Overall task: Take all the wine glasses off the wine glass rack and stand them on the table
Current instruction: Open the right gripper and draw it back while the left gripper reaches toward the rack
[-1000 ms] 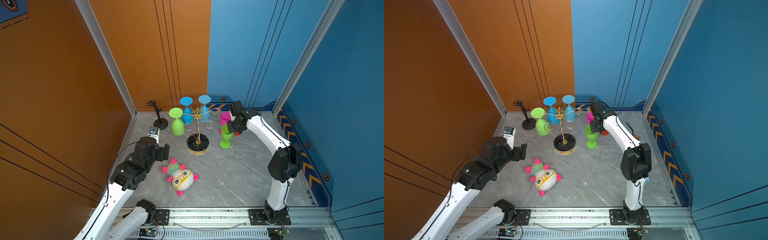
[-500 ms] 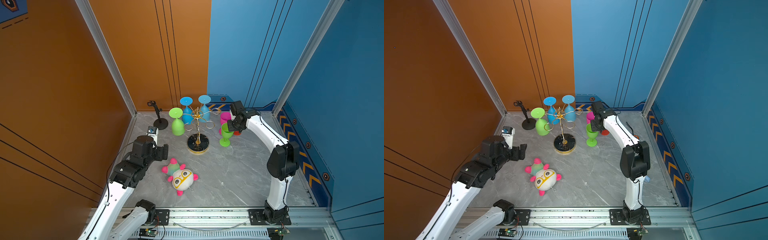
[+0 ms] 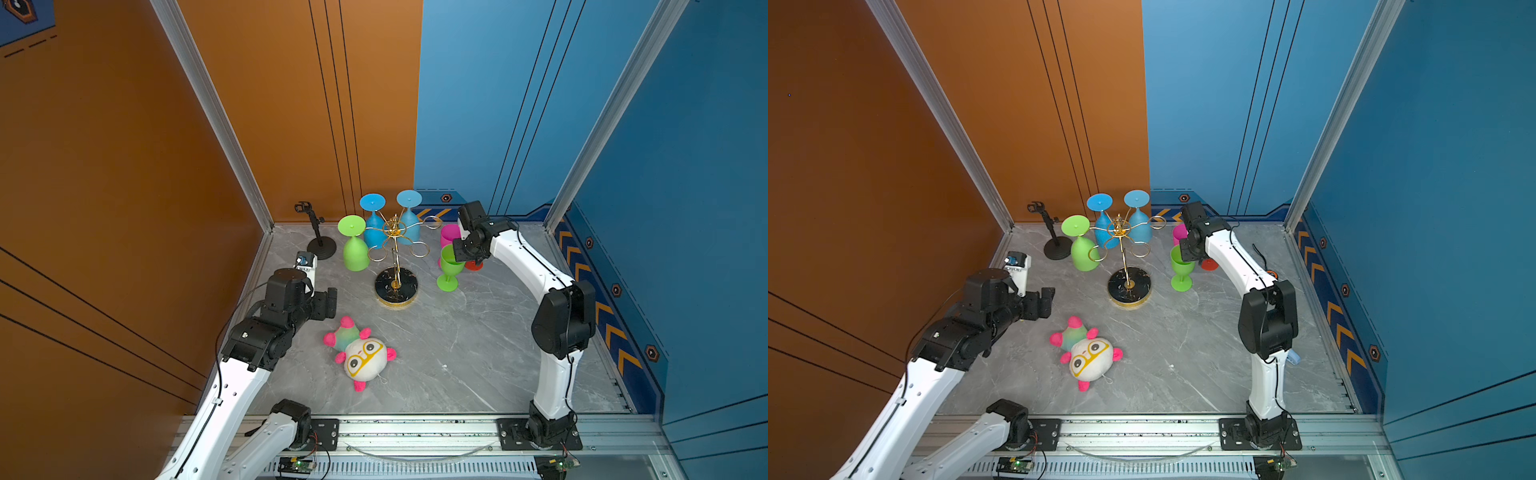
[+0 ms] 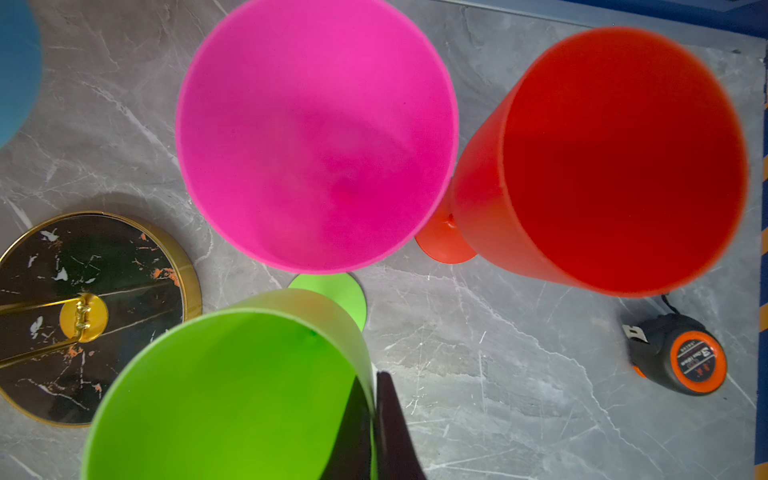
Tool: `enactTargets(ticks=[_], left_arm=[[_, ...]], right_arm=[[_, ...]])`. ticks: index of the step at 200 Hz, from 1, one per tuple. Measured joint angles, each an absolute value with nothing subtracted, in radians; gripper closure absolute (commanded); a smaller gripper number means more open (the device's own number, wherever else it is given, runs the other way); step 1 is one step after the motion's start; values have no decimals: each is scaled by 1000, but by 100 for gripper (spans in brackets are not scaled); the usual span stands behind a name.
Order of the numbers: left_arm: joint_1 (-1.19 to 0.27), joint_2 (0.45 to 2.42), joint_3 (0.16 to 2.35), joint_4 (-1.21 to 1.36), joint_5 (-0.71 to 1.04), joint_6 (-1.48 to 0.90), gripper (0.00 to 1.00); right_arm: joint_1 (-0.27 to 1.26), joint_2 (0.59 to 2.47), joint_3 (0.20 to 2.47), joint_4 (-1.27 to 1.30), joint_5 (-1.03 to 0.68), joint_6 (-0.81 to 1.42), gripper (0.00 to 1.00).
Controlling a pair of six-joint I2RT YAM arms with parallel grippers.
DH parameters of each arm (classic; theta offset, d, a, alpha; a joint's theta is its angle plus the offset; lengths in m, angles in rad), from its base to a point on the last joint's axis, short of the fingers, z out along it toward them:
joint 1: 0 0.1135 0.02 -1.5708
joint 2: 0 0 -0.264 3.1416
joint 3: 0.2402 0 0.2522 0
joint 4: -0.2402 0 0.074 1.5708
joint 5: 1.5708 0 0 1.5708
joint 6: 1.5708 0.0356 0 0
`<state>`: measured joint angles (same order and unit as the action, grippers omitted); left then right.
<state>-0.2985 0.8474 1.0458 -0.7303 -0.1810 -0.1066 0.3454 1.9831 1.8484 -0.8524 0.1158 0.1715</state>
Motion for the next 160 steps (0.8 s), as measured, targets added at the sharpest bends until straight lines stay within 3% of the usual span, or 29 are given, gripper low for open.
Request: enactTargets(ticks=[16, 53, 96, 136, 160], left_arm=[[-294, 850, 1048, -730, -171, -107, 6], [-282, 865, 1060, -731, -149, -112, 6], [-254, 918, 1114, -732, -110, -136, 7], [-198, 995, 1205, -728, -41, -192, 9], [-161, 1044, 1254, -718, 16, -239, 11]], right_arm=[[345, 1983, 1849, -852, 109, 178, 74], [345, 1983, 1849, -852, 109, 171, 64], [346, 1962, 1856, -855, 109, 170, 38], [355, 1794, 1805, -845, 109, 143, 9], [360, 1639, 1691, -822, 75, 138, 0]])
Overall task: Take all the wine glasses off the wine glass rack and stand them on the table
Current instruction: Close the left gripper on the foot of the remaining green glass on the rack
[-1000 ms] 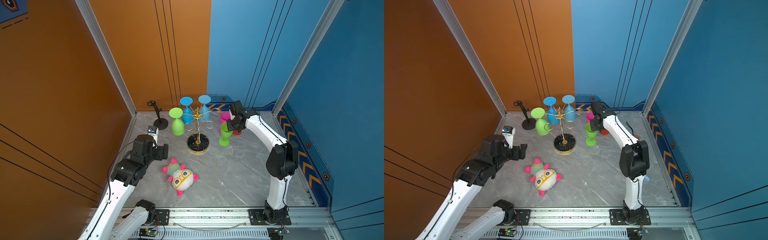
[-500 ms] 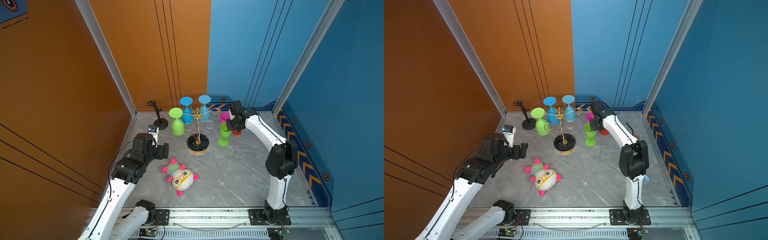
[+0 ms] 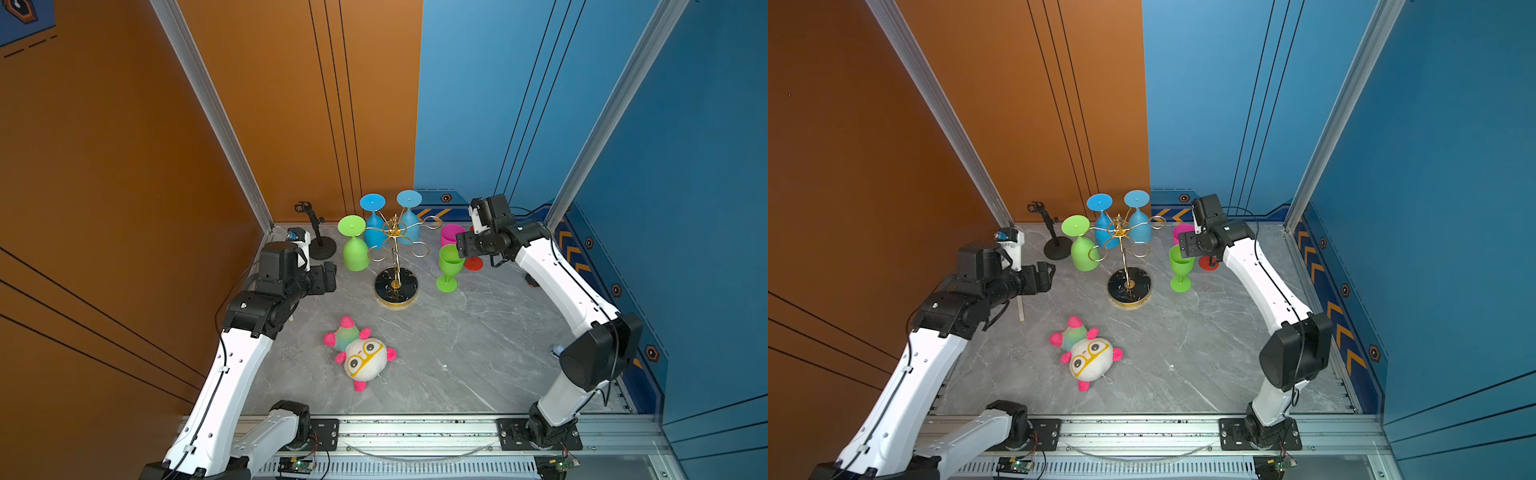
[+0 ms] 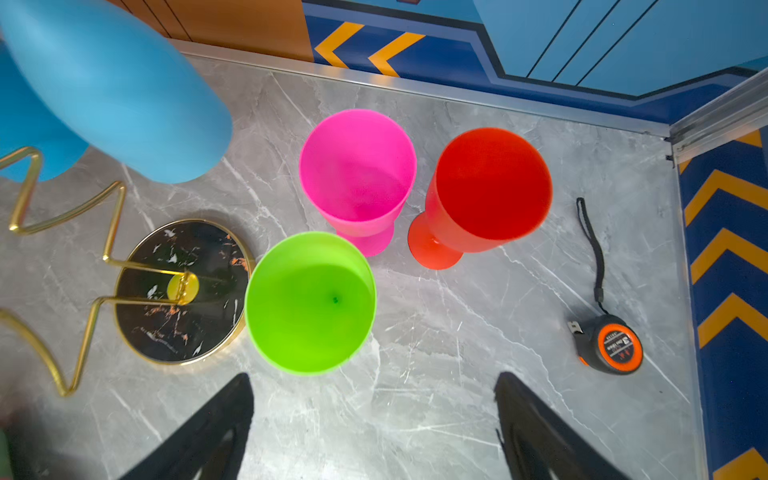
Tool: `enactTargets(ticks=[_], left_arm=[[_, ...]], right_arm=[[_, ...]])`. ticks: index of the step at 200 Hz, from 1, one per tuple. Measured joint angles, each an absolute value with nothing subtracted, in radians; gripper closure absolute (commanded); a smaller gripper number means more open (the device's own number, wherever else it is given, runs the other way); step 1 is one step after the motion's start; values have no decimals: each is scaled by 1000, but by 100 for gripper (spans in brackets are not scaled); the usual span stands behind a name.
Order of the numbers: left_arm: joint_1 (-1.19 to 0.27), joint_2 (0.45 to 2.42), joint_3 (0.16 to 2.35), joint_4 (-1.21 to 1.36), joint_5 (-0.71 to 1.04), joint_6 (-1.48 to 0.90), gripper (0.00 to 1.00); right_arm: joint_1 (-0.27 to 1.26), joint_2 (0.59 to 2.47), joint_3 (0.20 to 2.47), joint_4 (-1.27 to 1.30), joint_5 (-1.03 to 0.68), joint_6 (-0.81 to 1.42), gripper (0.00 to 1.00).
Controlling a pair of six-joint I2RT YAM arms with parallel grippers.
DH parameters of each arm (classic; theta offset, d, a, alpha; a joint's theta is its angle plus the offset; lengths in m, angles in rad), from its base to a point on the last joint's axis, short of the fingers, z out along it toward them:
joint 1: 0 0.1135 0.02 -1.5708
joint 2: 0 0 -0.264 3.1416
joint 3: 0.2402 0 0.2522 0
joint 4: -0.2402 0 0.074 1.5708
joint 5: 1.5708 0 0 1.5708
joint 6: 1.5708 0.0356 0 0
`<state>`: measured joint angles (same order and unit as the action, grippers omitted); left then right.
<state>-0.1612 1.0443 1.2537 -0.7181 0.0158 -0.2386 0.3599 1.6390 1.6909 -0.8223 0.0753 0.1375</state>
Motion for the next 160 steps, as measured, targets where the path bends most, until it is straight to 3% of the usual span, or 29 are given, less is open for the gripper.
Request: enactTargets(ticks=[26, 31, 74, 160], left_arm=[[-125, 1091, 1280, -674, 92, -305, 13], [-119, 1098, 1280, -660, 108, -321, 17], [-62, 1180, 1293, -554, 238, -455, 24], [-25, 1337, 1332, -337, 435, -658, 42]], right_arm=[[359, 1493, 1533, -761, -9, 139, 1], [358, 1466, 1499, -746, -31, 140, 1], [358, 1280, 1277, -643, -183, 154, 2], [366, 1095, 1065, -522, -293, 171, 3]])
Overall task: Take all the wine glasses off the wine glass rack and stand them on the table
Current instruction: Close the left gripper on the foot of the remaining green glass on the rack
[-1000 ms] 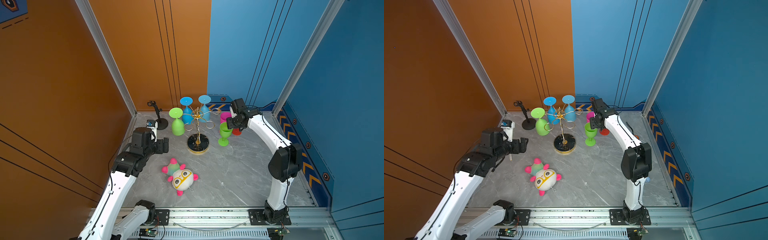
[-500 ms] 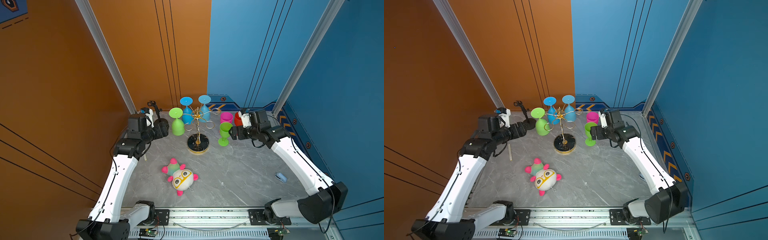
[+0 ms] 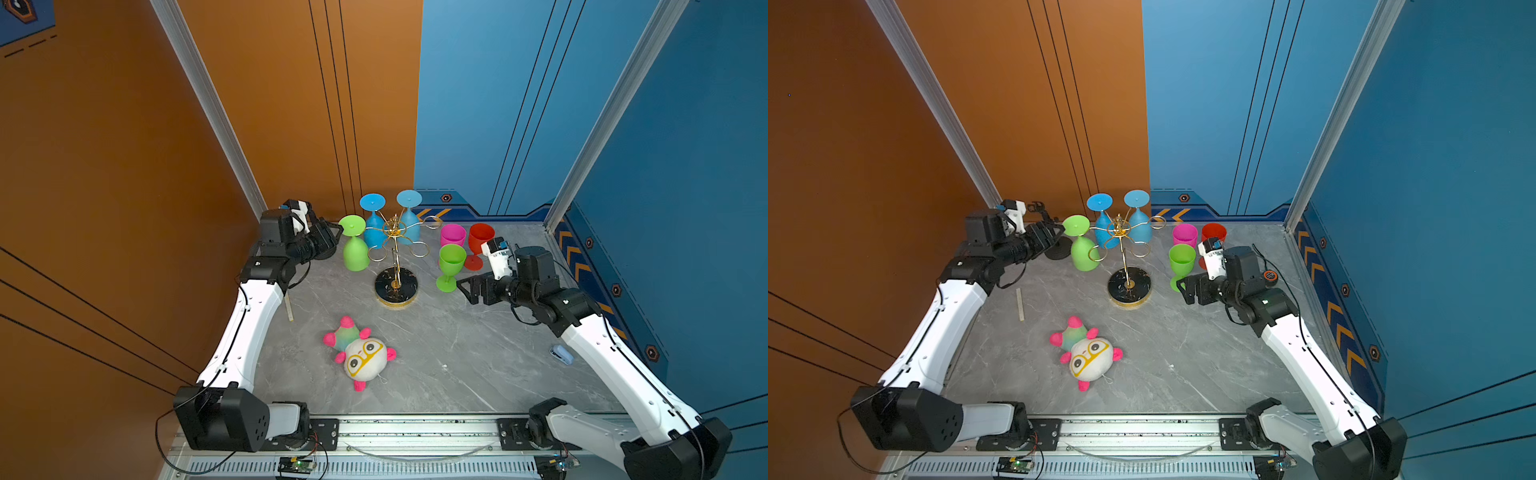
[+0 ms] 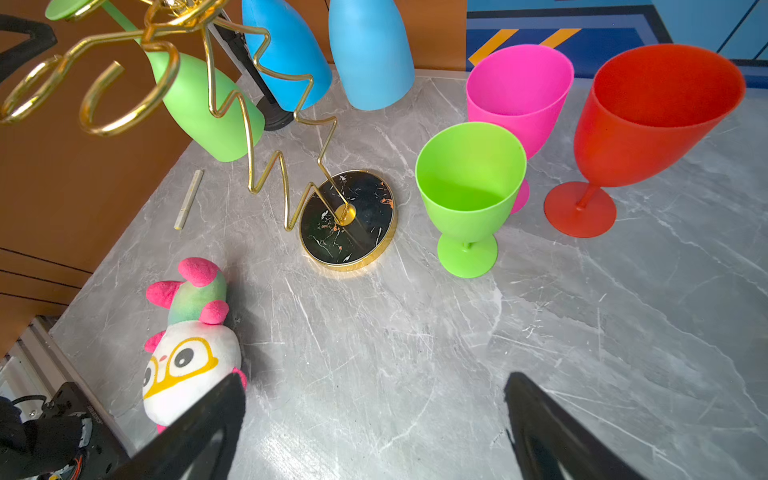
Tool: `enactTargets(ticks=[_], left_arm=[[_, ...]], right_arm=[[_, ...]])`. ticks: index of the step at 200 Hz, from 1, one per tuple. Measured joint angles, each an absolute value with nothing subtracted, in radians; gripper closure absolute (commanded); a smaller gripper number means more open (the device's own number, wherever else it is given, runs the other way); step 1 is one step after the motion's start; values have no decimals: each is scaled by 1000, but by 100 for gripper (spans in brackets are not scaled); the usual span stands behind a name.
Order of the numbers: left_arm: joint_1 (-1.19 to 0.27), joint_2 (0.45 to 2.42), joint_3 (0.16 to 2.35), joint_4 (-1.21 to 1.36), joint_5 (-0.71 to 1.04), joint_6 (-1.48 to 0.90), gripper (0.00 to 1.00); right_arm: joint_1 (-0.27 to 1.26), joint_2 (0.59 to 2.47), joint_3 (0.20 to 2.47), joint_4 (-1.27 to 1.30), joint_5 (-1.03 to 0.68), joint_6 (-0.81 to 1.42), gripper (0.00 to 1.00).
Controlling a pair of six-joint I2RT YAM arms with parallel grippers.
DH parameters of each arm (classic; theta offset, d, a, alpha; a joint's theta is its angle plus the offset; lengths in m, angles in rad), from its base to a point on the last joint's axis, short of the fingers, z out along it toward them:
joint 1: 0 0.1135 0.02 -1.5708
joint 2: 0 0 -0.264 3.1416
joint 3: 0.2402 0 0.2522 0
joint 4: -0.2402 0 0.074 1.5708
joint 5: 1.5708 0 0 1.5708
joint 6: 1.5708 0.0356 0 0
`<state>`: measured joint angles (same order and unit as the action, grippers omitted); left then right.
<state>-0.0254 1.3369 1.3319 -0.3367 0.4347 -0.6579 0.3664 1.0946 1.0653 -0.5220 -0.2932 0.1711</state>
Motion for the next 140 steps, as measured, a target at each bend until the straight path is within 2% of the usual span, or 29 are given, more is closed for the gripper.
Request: enactTargets(ticks=[140], left_arm=[[-25, 1450, 1332, -175, 535, -829, 78]], right_arm=[[368, 1024, 997, -485, -304, 211, 4]])
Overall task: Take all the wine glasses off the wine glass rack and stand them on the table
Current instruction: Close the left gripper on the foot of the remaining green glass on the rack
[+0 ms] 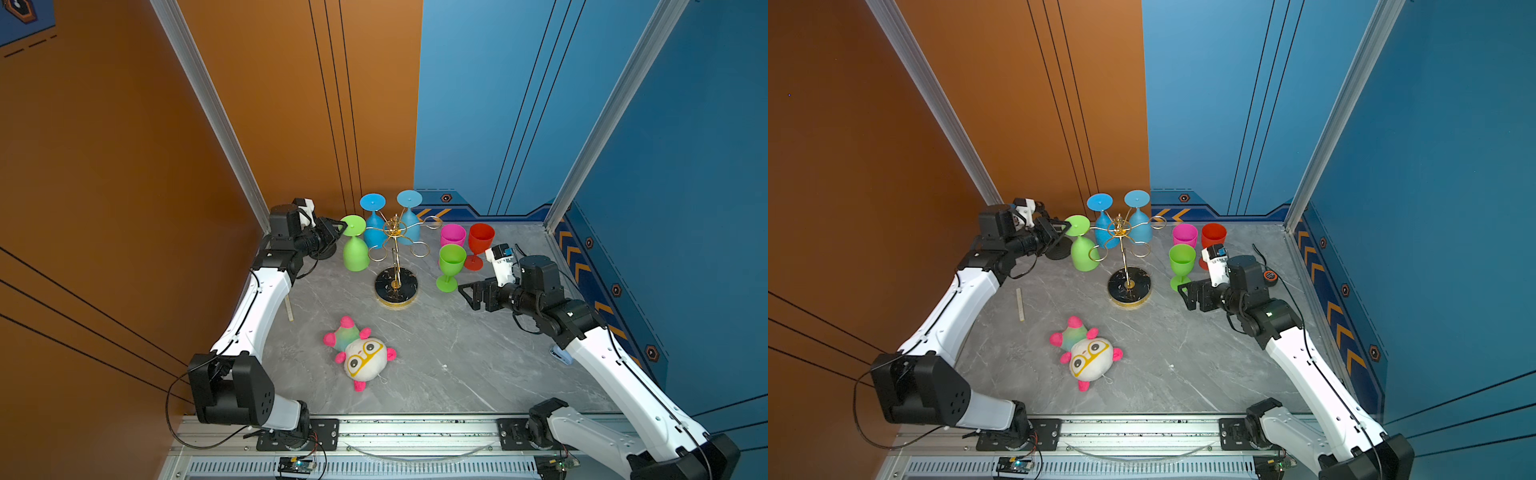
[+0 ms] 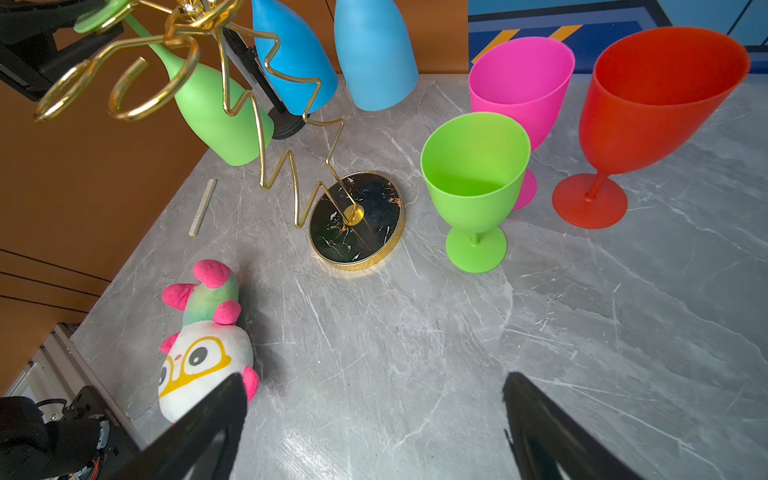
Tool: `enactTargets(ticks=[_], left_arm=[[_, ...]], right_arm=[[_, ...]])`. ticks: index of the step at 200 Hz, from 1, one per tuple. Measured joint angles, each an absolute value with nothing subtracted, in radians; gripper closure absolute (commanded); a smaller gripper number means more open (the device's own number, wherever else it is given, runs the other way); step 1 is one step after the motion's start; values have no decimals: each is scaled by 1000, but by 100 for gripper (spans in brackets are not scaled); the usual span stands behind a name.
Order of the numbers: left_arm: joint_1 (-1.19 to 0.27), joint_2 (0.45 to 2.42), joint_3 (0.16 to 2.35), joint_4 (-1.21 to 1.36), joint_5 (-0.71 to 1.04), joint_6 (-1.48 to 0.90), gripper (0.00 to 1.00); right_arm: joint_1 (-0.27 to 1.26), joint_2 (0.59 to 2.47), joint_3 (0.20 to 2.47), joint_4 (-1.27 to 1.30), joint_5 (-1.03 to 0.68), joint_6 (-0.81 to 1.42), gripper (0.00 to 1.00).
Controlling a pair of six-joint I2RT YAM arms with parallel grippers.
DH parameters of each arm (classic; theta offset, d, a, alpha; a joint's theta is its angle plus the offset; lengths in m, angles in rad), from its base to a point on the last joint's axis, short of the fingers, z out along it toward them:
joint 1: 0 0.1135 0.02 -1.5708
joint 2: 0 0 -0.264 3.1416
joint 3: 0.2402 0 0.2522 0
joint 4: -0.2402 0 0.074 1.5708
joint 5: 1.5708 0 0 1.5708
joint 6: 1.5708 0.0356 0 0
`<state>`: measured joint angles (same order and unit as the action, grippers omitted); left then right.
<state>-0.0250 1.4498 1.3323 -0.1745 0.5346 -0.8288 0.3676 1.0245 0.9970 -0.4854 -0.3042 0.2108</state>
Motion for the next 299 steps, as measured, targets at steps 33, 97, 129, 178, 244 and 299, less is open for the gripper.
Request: enactTargets(ticks=[33, 97, 129, 178, 244, 299], left_arm=[[-25, 1450, 1332, -166, 537, -840, 84], [-24, 1447, 1333, -130, 543, -865, 94], [-25, 1438, 1333, -112, 553, -887, 100], [-24, 1438, 1333, -104, 574, -943, 100], [-24, 1439, 1333, -57, 629, -1031, 100], [-25, 1467, 1333, -48, 669, -1080, 100]], right_arm=[[368, 1024, 995, -485, -304, 215, 4], [368, 1024, 989, -484, -304, 219, 4], [368, 1024, 987, -479, -304, 226, 4], [368, 1017, 986, -478, -304, 226, 4], [368, 1005, 982, -478, -304, 226, 4], [366, 995, 982, -479, -304, 226, 4]])
